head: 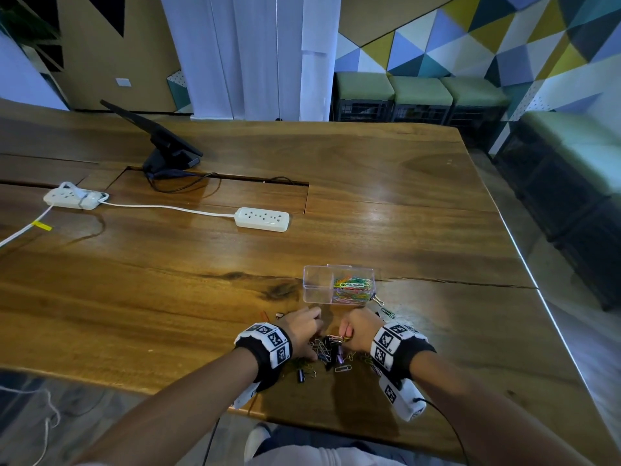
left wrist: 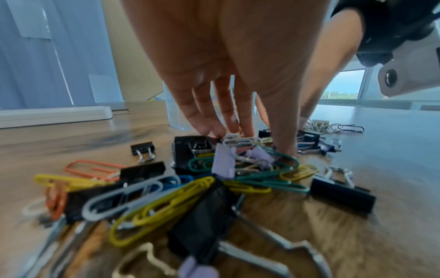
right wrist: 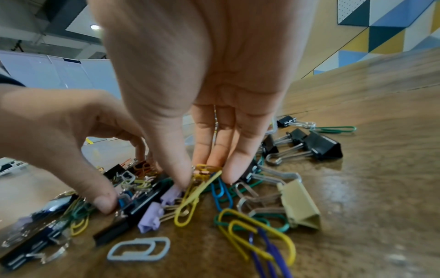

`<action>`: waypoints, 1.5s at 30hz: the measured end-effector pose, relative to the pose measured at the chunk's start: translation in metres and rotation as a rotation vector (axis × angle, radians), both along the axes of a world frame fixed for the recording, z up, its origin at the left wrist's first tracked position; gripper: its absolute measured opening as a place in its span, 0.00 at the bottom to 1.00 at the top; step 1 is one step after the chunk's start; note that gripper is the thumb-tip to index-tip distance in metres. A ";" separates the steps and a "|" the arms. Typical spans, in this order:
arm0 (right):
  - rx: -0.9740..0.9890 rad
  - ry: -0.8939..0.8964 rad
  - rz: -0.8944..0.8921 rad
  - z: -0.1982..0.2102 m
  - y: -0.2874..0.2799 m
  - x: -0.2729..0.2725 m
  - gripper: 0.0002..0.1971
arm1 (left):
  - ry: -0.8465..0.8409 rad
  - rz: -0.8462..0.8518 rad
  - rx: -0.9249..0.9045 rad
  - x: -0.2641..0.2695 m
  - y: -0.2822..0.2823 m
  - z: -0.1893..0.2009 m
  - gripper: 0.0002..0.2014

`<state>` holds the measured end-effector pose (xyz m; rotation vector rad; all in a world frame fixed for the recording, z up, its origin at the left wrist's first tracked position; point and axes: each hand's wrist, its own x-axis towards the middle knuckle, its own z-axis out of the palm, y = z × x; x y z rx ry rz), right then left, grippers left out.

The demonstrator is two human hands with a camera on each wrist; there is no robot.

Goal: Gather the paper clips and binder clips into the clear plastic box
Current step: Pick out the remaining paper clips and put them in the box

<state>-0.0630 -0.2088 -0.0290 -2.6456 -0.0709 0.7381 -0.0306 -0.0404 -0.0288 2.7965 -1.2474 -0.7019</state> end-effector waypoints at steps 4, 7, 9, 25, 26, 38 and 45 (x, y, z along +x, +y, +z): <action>0.009 -0.011 -0.032 0.002 0.000 0.000 0.05 | 0.017 0.050 0.004 -0.005 -0.003 0.001 0.23; 0.018 -0.010 -0.059 0.002 0.000 0.000 0.06 | 0.000 0.052 0.016 -0.007 -0.004 0.001 0.22; 0.019 -0.003 -0.075 0.003 0.001 0.001 0.06 | 0.005 0.063 0.015 -0.007 -0.003 0.001 0.23; 0.067 -0.070 -0.144 0.004 -0.015 0.000 0.05 | 0.071 0.125 0.051 -0.004 -0.013 0.000 0.16; 0.079 -0.077 -0.168 0.005 -0.017 0.001 0.05 | 0.074 0.121 0.062 -0.003 -0.013 0.000 0.15; 0.144 -0.260 -0.163 0.043 -0.030 0.014 0.07 | 0.152 0.176 -0.024 0.004 -0.011 0.005 0.15; 0.141 -0.458 -0.255 0.058 -0.042 0.036 0.05 | 0.273 0.304 -0.284 0.017 -0.004 0.012 0.11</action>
